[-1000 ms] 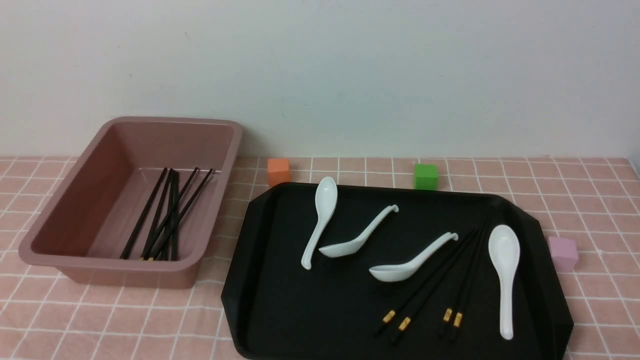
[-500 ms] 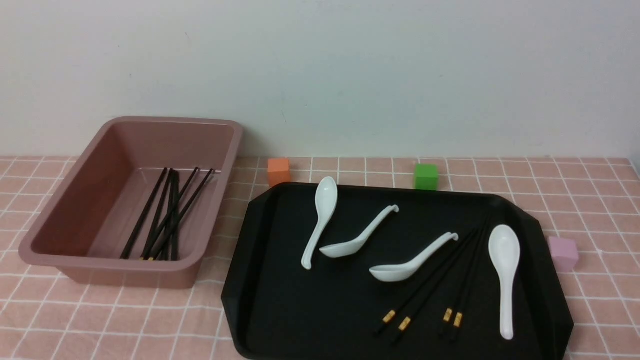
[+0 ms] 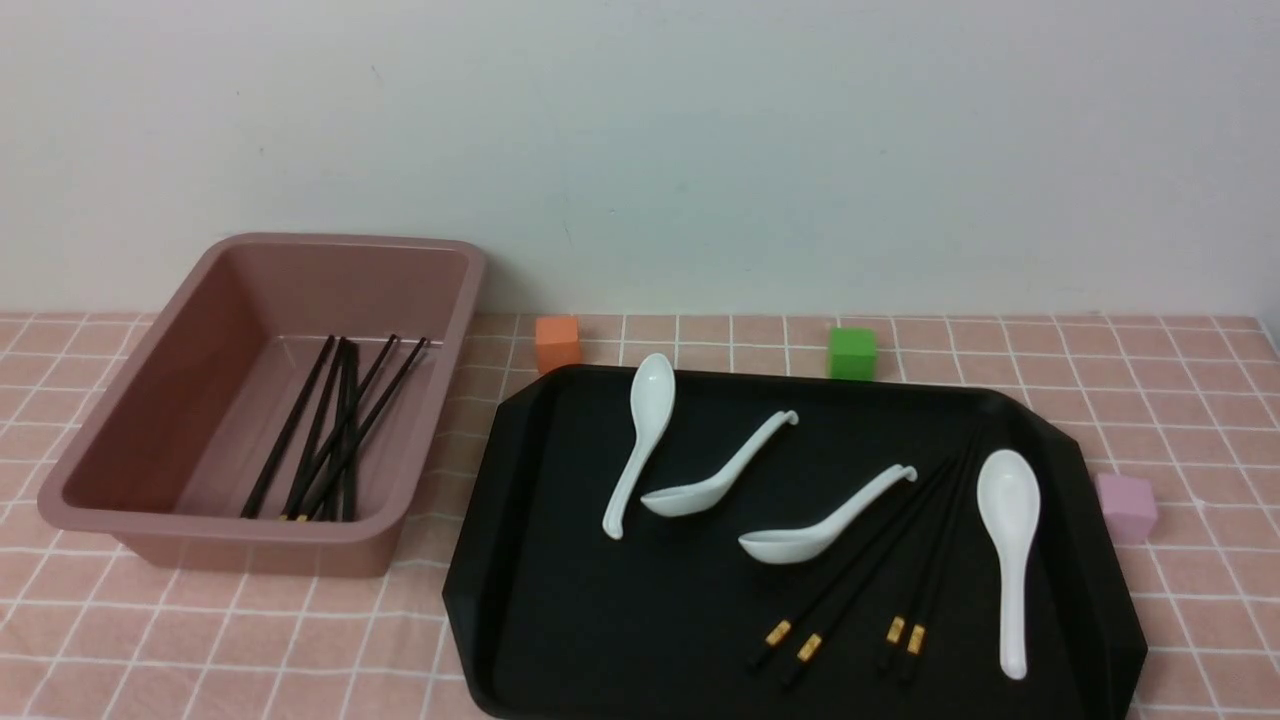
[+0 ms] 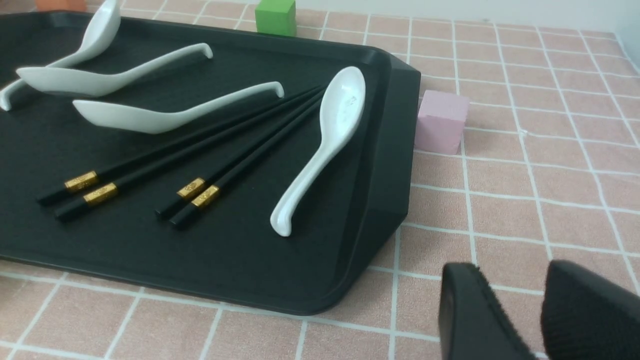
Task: On pink tablecloth take chopsticks from black tray and put them in box.
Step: 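Move the gripper over the chopsticks on the black tray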
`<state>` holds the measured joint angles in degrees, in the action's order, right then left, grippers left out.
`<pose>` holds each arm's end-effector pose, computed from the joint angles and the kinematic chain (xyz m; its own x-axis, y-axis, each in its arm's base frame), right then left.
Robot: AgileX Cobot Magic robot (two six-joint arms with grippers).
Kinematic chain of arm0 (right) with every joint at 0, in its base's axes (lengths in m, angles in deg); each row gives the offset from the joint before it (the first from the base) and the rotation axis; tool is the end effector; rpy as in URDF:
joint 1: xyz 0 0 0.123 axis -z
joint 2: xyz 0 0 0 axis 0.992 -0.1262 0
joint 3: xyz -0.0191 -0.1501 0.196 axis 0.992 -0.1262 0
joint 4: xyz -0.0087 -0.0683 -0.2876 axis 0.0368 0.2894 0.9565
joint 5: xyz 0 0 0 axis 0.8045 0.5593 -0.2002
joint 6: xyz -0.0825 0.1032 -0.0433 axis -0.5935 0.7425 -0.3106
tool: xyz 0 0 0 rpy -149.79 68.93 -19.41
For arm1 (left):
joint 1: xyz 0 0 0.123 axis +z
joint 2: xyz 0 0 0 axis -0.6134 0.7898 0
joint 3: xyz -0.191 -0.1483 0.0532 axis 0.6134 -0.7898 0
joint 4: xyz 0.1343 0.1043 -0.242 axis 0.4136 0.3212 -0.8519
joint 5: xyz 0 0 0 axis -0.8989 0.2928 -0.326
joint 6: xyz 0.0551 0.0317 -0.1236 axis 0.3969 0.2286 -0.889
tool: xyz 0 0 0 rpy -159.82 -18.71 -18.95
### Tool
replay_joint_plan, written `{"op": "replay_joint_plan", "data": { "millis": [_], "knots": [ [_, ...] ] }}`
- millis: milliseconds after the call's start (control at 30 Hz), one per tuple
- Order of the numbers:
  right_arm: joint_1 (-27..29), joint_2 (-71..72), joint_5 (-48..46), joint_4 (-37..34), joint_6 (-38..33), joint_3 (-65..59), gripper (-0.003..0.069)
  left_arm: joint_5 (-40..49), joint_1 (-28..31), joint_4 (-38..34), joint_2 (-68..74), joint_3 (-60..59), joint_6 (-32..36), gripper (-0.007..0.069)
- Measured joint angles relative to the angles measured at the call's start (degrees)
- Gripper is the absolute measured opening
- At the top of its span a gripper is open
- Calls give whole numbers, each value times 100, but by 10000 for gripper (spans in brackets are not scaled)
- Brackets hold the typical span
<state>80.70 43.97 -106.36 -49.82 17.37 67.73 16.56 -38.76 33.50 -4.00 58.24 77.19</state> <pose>0.1798 0.0124 0.1596 -0.3004 -0.0063 -0.9538 -0.0753 0.9970 0.0171 0.1801 -0.0074 0.1529 -0.3170 -0.2791 -0.9064 -0.0445 0.9590 -0.2798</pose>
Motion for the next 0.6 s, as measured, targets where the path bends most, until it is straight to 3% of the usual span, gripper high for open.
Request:
{"op": "replay_joint_plan", "data": {
  "millis": [367,600],
  "knots": [
    [0,0,328,-235,177,-47,240,0,-4,0,0,0,0,143],
    [0,0,2105,-2117,1492,-61,240,0,-4,0,0,0,0,143]
  ]
}}
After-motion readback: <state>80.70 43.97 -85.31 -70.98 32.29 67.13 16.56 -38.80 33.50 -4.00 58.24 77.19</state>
